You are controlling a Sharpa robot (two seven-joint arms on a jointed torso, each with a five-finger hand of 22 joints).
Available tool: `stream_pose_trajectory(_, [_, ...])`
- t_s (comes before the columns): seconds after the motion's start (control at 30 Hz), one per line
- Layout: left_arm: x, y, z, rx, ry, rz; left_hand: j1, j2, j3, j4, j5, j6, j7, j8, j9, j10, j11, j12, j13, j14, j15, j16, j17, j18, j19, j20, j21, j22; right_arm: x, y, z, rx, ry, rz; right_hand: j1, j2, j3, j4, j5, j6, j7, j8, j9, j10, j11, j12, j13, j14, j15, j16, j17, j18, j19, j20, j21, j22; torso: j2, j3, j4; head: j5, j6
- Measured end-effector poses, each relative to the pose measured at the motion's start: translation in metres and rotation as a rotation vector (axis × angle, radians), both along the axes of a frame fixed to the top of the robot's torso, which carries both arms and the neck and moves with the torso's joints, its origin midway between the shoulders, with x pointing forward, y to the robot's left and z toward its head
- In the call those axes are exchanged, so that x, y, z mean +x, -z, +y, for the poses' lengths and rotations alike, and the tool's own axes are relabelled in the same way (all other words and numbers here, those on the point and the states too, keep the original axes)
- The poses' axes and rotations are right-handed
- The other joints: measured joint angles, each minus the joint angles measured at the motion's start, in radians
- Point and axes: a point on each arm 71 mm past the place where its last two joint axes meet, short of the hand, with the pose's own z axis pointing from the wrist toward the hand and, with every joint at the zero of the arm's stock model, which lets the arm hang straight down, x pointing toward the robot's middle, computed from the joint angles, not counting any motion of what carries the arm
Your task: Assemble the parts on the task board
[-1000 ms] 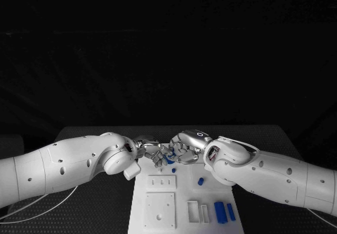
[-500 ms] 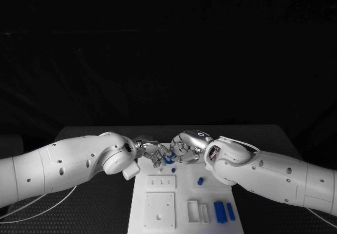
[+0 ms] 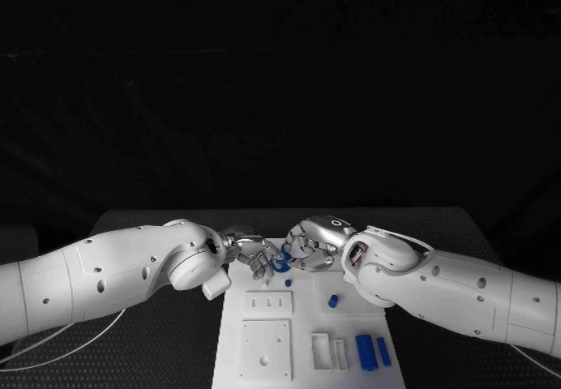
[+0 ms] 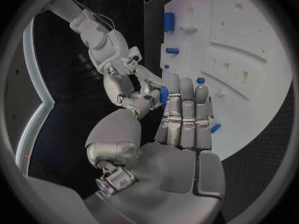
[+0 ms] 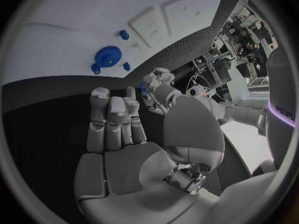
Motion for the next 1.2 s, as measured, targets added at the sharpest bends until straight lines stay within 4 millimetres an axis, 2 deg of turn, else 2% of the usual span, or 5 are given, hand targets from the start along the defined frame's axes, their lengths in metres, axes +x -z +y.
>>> stream_pose_trajectory(0.23, [0.000,0.000,0.001,0.008,0.003,-0.003,-0.003,-0.003,0.000,0.000,0.000,0.003,-0.003,0.000,0.003,0.000,0.000,0.000,0.001,0.000,0.000,0.000,0.000,0.000,0.000,0.000,0.000,0.000,0.001,0.001,-0.004,-0.003,0.008,0.002,0.000,0.000,0.000,0.000,0.000,0.000,0.000,0.000,0.000,0.000,0.000,0.000,0.000,0.000,0.000,0.000,0.000,0.000,0.000,0.000,0.000,0.000,0.000,-0.0001,0.0004,0.000,0.000])
stream_pose_trajectory(0.63, [-0.007,0.001,0.009,0.104,0.023,-0.071,-0.032,-0.003,-0.002,-0.012,0.038,0.023,-0.005,0.014,0.019,0.029,-0.018,0.032,0.022,0.015,-0.015,0.047,0.021,0.000,0.006,-0.001,0.023,0.000,0.017,0.000,-0.058,0.034,0.148,0.011,-0.004,-0.020,-0.004,0.010,0.000,-0.004,0.004,-0.004,-0.001,-0.004,0.004,0.000,0.000,-0.003,0.003,-0.009,0.000,0.000,-0.001,0.001,-0.004,0.000,-0.001,0.0004,0.0005,0.018,-0.007])
stream_pose_trajectory(0.93, [-0.025,0.012,0.015,0.222,0.043,-0.155,-0.047,-0.019,0.001,-0.015,0.052,0.058,-0.012,0.026,0.037,0.063,-0.038,0.072,0.047,0.045,-0.045,0.098,0.046,0.000,0.030,-0.009,0.071,0.000,0.036,-0.009,-0.094,0.108,0.273,0.019,-0.004,-0.020,-0.007,0.012,0.000,-0.004,0.004,-0.004,-0.001,-0.007,0.007,-0.004,-0.001,-0.004,0.003,-0.009,0.000,0.000,-0.009,0.001,-0.008,0.000,-0.002,0.0018,0.0008,0.027,-0.020])
stream_pose_trajectory(1.07, [-0.028,0.012,0.014,0.250,0.033,-0.205,-0.042,-0.039,0.004,-0.013,0.097,0.073,-0.017,0.027,0.050,0.075,-0.046,0.086,0.059,0.057,-0.056,0.116,0.052,0.000,0.038,-0.009,0.097,0.000,0.039,-0.008,-0.101,0.125,0.299,0.026,-0.004,-0.020,-0.007,0.012,0.000,-0.004,0.004,-0.004,-0.001,-0.007,0.007,-0.004,-0.002,-0.004,0.004,-0.009,0.000,0.000,-0.009,0.001,-0.008,0.000,-0.003,0.0025,0.0017,0.029,-0.023])
stream_pose_trajectory(1.2, [-0.033,0.016,0.012,0.277,0.031,-0.247,-0.042,-0.050,0.006,-0.011,0.107,0.082,-0.021,0.031,0.058,0.081,-0.052,0.098,0.066,0.065,-0.064,0.125,0.054,0.000,0.039,-0.011,0.112,0.000,0.041,-0.008,-0.105,0.136,0.317,0.031,-0.004,-0.020,-0.007,0.012,0.000,-0.004,0.004,-0.004,0.000,-0.007,0.007,-0.004,-0.002,-0.006,0.005,-0.013,0.000,0.000,-0.009,0.001,-0.008,0.000,-0.005,0.0031,0.0030,0.030,-0.029])
